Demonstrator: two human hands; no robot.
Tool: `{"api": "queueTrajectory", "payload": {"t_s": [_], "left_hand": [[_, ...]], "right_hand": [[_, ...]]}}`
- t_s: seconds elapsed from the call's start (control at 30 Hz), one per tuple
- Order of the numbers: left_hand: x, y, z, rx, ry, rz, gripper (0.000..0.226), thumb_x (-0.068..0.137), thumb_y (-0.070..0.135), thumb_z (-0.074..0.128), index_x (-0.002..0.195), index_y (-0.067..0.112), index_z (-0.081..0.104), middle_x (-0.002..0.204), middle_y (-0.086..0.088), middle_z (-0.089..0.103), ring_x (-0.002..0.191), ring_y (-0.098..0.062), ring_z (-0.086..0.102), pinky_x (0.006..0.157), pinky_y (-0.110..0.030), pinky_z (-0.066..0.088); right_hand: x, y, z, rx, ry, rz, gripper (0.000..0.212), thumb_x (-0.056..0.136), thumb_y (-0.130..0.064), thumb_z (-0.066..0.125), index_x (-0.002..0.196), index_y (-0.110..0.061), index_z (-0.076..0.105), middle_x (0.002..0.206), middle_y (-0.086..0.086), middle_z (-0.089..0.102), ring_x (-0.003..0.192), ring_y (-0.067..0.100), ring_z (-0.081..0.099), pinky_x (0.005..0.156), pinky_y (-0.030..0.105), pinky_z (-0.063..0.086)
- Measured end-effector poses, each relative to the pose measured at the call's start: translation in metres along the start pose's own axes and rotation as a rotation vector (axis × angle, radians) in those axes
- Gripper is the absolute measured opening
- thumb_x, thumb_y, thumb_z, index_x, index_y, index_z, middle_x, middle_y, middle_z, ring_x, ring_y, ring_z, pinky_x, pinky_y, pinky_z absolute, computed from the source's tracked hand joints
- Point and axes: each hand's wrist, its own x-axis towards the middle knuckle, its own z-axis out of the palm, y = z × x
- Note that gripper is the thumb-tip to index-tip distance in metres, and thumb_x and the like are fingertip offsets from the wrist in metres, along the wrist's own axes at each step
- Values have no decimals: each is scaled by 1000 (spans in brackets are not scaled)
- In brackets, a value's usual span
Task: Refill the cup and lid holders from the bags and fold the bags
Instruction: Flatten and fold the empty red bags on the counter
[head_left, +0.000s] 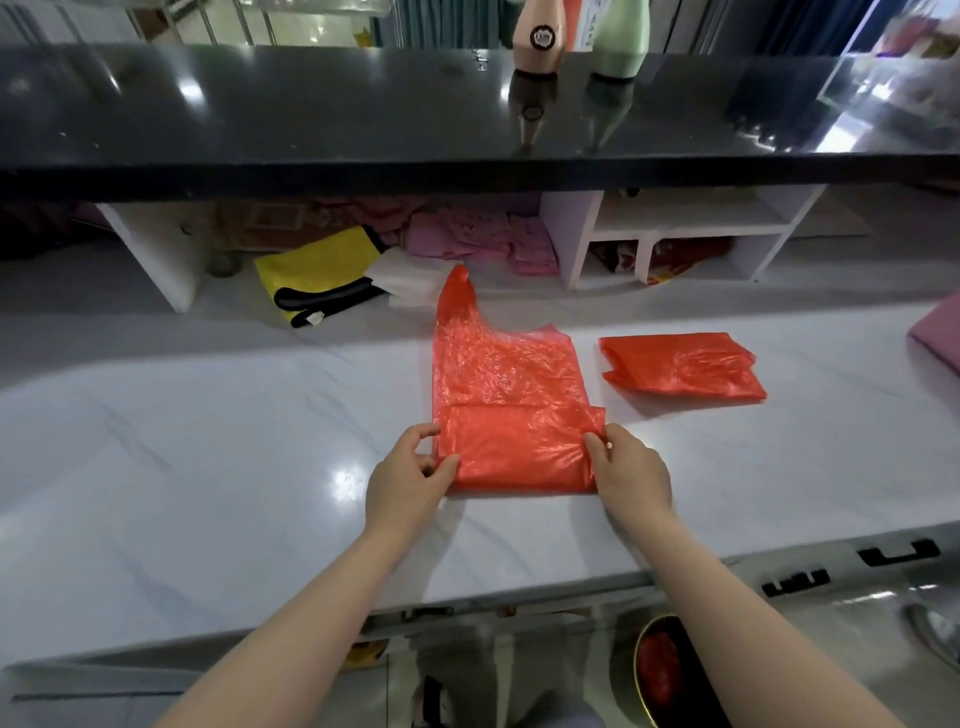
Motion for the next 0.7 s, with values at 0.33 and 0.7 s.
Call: {"api": "queueTrajectory", "payload": {"t_s": [0.33,0.7], "left_hand": [[-5,0,5,122,83,57,38,90,36,59,126,36,46,67,13,64,67,3,59,51,-10,37],[6,29,16,535,218,419,51,85,44,46,129,20,57,147,-10,41,139,-32,28,112,-47,16]], "right_hand": [[23,-3,-5,-100,-113,-107,28,100,-41,34,82,-23,44,81,5,66,75,30,58,60,35,36],[39,-5,-4,11,-195,-207,36,93,-47,50,65,-25,52,67,-9,57,68,17,55,54,31,37]]}}
